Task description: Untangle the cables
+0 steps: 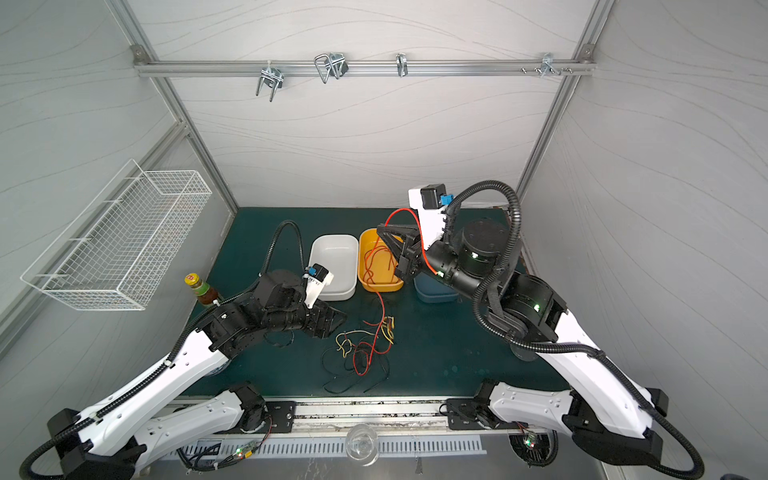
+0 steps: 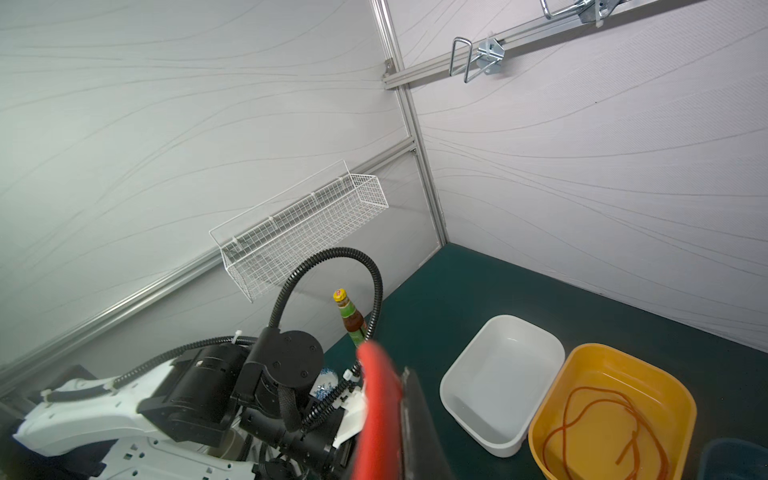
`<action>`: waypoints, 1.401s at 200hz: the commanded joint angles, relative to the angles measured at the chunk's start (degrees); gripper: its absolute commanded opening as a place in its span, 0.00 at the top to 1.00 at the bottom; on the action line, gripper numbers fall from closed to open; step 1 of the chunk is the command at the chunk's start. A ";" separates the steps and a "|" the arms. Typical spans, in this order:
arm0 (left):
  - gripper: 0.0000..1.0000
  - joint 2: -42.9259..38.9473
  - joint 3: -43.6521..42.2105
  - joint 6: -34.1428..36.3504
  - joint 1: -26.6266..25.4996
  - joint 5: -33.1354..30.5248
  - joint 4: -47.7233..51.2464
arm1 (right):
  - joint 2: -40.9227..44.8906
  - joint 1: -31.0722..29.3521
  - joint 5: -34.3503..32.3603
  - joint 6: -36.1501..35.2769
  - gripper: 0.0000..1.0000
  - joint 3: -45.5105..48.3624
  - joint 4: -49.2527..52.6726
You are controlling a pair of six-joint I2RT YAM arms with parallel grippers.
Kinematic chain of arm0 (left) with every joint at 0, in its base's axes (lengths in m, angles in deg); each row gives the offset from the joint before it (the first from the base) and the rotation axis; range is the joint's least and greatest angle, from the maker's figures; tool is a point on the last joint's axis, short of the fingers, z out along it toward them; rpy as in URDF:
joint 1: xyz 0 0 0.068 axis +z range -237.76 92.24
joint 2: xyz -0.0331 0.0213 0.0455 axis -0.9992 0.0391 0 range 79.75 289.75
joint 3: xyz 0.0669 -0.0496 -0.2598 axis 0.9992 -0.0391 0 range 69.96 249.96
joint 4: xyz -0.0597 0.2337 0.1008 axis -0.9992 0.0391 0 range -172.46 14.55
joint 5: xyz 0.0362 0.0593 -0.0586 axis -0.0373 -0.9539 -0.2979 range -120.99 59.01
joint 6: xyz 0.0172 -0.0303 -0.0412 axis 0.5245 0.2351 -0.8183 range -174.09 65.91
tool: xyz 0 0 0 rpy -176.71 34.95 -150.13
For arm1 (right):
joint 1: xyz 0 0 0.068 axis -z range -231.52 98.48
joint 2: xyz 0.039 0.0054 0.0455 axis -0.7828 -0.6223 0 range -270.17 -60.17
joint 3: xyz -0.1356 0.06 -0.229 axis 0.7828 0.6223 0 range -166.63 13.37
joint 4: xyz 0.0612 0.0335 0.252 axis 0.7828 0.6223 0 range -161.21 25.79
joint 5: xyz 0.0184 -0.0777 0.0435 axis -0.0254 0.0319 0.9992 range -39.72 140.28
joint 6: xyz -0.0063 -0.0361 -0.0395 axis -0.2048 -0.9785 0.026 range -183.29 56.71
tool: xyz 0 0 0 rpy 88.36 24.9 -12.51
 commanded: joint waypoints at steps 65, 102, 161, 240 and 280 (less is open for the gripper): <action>0.19 -1.50 0.37 0.29 -0.87 -3.39 -2.32 | -4.27 -0.32 -2.34 -6.65 1.00 -10.69 3.14; 0.19 -3.25 0.14 -0.73 -0.85 -16.77 -0.99 | -7.12 -0.24 -7.30 -13.08 1.00 -10.51 2.45; 0.09 -5.33 -0.94 -4.99 -0.86 -40.59 0.72 | -13.21 5.69 -6.01 -15.82 1.00 -13.21 0.99; 0.08 -4.34 -0.58 -5.90 -0.90 -48.32 2.16 | -22.26 13.55 -7.71 -19.60 1.00 -15.89 -1.82; 0.07 -4.50 -0.77 -5.71 -0.86 -47.37 1.74 | -26.72 13.42 -17.56 -25.39 1.00 -15.90 -5.84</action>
